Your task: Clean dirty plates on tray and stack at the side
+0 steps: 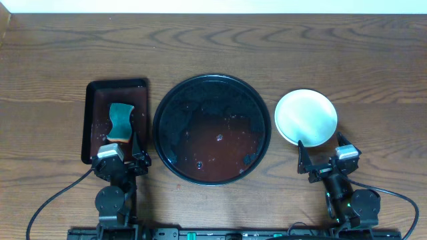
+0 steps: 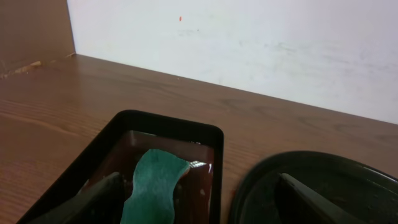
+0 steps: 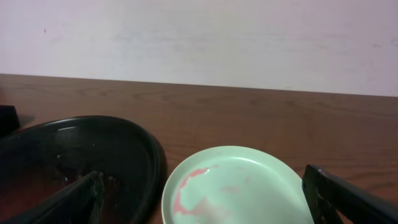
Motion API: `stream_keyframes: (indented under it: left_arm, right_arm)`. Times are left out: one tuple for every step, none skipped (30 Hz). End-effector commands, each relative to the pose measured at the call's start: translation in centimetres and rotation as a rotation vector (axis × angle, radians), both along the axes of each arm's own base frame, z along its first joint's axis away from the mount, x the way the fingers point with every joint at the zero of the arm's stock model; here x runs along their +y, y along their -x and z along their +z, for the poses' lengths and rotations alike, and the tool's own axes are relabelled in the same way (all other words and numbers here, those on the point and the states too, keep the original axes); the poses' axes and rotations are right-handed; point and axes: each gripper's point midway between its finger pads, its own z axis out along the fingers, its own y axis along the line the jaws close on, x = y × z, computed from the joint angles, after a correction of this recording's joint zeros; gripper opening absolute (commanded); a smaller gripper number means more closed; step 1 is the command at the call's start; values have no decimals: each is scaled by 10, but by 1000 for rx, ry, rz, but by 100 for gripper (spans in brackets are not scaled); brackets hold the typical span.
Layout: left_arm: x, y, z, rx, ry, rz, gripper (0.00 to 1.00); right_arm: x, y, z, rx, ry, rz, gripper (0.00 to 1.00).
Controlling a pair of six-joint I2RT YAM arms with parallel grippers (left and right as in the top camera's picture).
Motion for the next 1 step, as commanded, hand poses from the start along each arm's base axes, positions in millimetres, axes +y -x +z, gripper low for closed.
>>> stream_keyframes:
  left_arm:
    - [2, 1, -18, 51, -1, 8, 77]
  right_arm:
    - [2, 1, -1, 1, -3, 6, 99]
